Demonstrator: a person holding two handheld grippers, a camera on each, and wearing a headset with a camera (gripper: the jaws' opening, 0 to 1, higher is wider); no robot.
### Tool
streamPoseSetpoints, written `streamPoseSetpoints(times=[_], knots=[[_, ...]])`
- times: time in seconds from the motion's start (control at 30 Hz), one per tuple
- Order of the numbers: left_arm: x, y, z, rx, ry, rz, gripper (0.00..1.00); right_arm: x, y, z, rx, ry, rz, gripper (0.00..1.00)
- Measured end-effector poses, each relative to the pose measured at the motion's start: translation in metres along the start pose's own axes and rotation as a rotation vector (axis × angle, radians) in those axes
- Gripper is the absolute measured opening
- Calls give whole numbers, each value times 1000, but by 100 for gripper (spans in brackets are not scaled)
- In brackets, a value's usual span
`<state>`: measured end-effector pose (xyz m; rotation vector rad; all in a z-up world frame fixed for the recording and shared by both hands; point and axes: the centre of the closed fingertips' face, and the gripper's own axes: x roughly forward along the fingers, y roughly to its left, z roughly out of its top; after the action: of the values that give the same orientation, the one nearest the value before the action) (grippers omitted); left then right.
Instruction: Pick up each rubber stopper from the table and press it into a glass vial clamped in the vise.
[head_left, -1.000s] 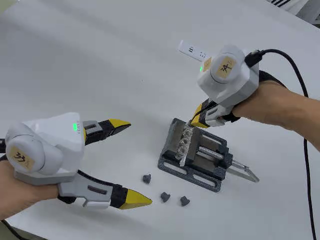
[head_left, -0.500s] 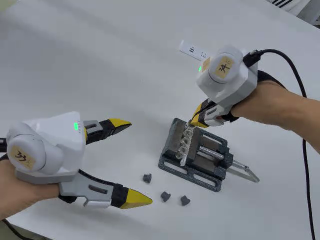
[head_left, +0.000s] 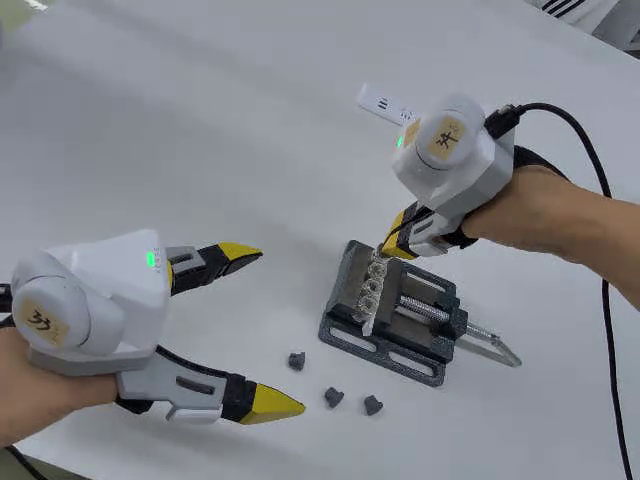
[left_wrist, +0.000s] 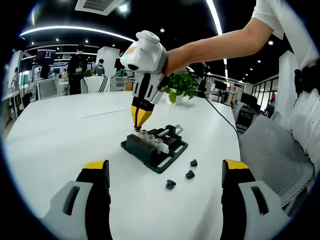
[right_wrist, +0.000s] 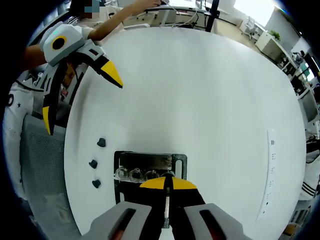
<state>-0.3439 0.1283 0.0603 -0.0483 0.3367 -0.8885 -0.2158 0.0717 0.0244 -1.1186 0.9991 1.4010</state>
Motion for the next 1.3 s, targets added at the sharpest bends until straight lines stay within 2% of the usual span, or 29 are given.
streamPoseSetpoints(times=[0.2,0.3,0.33,0.4,0.57,0.63,0.9,1.0,1.07,1.1,1.17,1.3], knots=[[-4,2,-1,6,11,7,92,0,-1,-1,-17,-44,2,0],[-5,3,-1,3,11,13,92,0,3,0,-18,-56,-17,0],[-5,3,-1,2,13,16,92,0,3,0,-52,-54,-35,0],[-5,4,-1,0,12,16,92,0,6,-1,-71,-51,-49,0],[-2,3,1,3,10,12,92,1,5,1,-74,-41,-58,0],[-2,3,2,6,9,11,92,2,5,0,-97,-23,-66,0],[-2,2,3,8,10,12,92,3,2,0,-69,-17,-58,0],[-2,2,4,10,9,11,93,2,1,0,-57,-32,-61,0],[-2,0,4,14,13,6,92,1,0,1,-3,-55,-55,0],[-3,-1,4,15,16,4,92,1,-1,1,-20,-64,-56,0],[-4,-2,4,19,22,0,92,1,-2,1,26,-90,-62,0],[-6,-2,5,28,30,2,92,0,4,1,-40,-98,-83,0]])
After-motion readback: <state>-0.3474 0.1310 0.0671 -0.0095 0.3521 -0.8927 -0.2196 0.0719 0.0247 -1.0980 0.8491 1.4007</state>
